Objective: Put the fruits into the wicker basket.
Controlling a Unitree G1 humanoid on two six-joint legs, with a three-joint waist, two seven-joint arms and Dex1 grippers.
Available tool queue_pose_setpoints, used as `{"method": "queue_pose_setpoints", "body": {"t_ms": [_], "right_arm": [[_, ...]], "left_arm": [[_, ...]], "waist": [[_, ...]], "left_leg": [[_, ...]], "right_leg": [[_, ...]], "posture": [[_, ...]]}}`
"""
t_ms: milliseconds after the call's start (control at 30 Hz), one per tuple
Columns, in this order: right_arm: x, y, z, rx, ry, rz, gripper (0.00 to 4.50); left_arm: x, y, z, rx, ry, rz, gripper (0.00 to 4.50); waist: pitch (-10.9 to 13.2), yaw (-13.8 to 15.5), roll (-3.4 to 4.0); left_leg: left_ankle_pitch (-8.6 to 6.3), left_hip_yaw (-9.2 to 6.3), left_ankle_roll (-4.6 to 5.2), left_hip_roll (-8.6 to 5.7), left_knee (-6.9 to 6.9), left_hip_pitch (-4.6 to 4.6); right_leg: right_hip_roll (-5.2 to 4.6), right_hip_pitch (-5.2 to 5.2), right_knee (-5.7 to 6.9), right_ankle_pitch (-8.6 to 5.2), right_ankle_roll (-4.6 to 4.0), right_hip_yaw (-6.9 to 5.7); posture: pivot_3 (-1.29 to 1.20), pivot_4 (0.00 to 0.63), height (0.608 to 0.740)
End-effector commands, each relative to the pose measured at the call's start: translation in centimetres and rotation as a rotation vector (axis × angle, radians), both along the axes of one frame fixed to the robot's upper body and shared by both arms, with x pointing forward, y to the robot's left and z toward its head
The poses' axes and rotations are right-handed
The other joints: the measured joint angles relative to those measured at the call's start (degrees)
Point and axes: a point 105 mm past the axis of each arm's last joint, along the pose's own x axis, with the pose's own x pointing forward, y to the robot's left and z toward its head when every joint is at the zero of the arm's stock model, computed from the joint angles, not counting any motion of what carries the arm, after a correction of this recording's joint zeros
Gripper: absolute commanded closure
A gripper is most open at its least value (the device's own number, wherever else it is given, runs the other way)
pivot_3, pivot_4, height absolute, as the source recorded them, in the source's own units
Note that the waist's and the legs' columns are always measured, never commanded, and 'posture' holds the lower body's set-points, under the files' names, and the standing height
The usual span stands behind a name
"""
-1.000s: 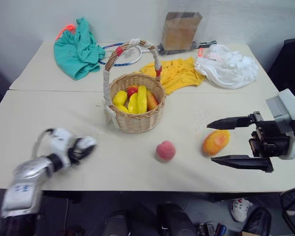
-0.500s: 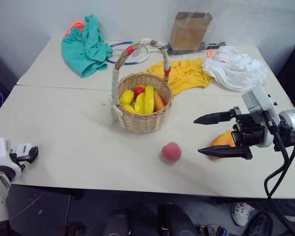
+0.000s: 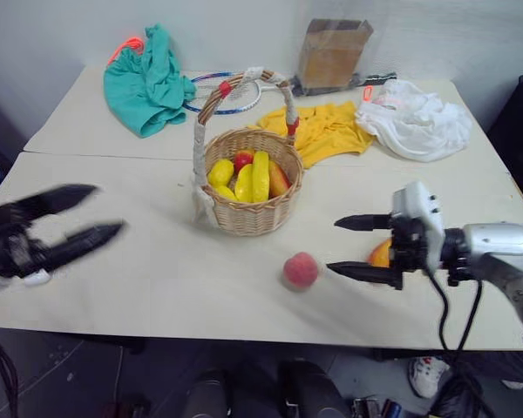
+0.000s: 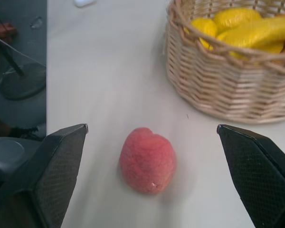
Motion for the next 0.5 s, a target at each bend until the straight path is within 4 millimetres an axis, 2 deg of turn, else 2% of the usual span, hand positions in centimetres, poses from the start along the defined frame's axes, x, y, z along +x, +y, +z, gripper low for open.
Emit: {"method": "queue_pose_setpoints", "body": {"t_ms": [33, 167, 233, 367, 500], "right_arm": [[0.2, 1.0, -1.0, -0.021, -0.022, -0.008, 0.0], [0.9, 2.5, -3.3, -0.04, -0.014, -0.013, 0.0], [1.2, 3.1, -3.8, -0.031, -0.01, -0.024, 0.0], [2.4, 4.3, -6.2, -0.056, -0.003, -0.076, 0.0], [3.1, 4.8, -7.4, -0.056, 0.015, -0.115, 0.0]], "left_arm": [[-1.3, -2.7, -0.7, 0.087, 0.077, -0.266, 0.04], [-1.0, -4.1, -1.2, 0.192, 0.089, -0.454, 0.04], [-0.7, -4.3, -1.1, 0.202, 0.082, -0.49, 0.04], [0.3, -4.4, -1.2, 0.238, 0.051, -0.528, 0.04], [0.7, -4.5, -1.1, 0.243, 0.028, -0.532, 0.04]], "waist": [[0.0, 0.0, 0.07], [0.0, -0.1, 0.07], [0.0, -0.1, 0.07], [0.0, 0.0, 0.05], [0.0, 0.1, 0.04]], "left_leg": [[0.01, -0.01, 0.01, 0.01, -0.01, 0.03], [0.11, -0.06, -0.1, 0.11, -0.06, 0.05], [0.11, -0.02, -0.09, 0.11, -0.06, 0.01], [0.1, 0.04, -0.06, 0.11, -0.02, -0.21], [0.12, 0.11, -0.09, 0.1, 0.08, -0.43]], "right_leg": [[0.02, 0.0, 0.05, -0.01, -0.03, -0.01], [0.2, -0.07, 0.18, -0.06, -0.19, -0.05], [0.22, -0.12, 0.19, -0.06, -0.19, -0.02], [0.29, -0.36, 0.21, -0.04, -0.15, 0.05], [0.33, -0.59, 0.28, -0.03, -0.1, 0.1]], "posture": [[0.0, 0.15, 0.74], [0.0, 0.15, 0.74], [0.0, 0.15, 0.74], [0.0, 0.15, 0.74], [0.0, 0.15, 0.74]]}}
